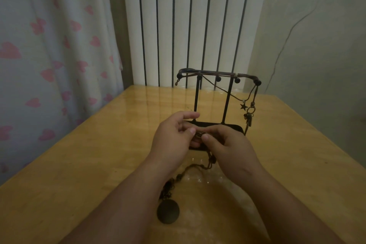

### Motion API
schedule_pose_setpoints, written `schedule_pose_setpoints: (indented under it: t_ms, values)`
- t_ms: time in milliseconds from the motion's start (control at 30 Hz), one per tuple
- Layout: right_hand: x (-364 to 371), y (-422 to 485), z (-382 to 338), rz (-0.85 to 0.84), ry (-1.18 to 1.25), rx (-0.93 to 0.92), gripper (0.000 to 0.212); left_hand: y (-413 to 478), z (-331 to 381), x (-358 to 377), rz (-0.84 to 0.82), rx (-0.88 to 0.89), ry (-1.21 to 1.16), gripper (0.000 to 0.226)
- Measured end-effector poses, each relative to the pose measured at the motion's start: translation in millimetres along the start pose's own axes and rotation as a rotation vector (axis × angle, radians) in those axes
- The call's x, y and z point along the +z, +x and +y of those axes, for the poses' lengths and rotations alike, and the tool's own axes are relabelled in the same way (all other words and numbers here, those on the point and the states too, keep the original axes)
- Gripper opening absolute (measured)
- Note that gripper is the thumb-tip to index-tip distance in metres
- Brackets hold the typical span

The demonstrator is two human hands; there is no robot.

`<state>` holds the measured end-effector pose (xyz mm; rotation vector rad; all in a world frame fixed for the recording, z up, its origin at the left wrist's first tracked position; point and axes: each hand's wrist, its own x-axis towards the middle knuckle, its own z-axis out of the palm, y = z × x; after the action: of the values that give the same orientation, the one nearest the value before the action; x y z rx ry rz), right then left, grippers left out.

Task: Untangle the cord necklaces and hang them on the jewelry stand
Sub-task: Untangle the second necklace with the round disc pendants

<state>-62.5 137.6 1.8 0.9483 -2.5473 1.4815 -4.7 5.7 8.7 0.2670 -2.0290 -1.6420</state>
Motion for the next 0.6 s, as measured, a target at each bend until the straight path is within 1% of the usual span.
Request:
schedule_pose_setpoints:
  t_ms: [233,333,433,500,600]
  values:
    - [-1.4,0.4,-1.6,0.031,0.079,0.056,0.017,-1.5,-0.3,2.8,0.001,0.085,0.048,0.039]
    - [-2.6,-1.3,-3.3,-0.05,0.182,0.112,0.024,-1.6,-0.6,3.0,0.004,0.108,0.051,0.042]
    - [-6.5,-3.4,-6.9,-0.149,0.32,0.143,0.022,-2.6,-1.0,3.7,0.007,0.137,0.077,0.043]
    - [-7.9,-3.9,-7.0,-0.162,0.303,0.131,0.021,-3.5,-0.7,4.2,0.008,0.145,0.085,0.044]
    - [-7.8,-3.7,-6.2,-0.133,0.244,0.099,0.023,-2.4,-0.6,5.9,0.015,0.119,0.088,0.04]
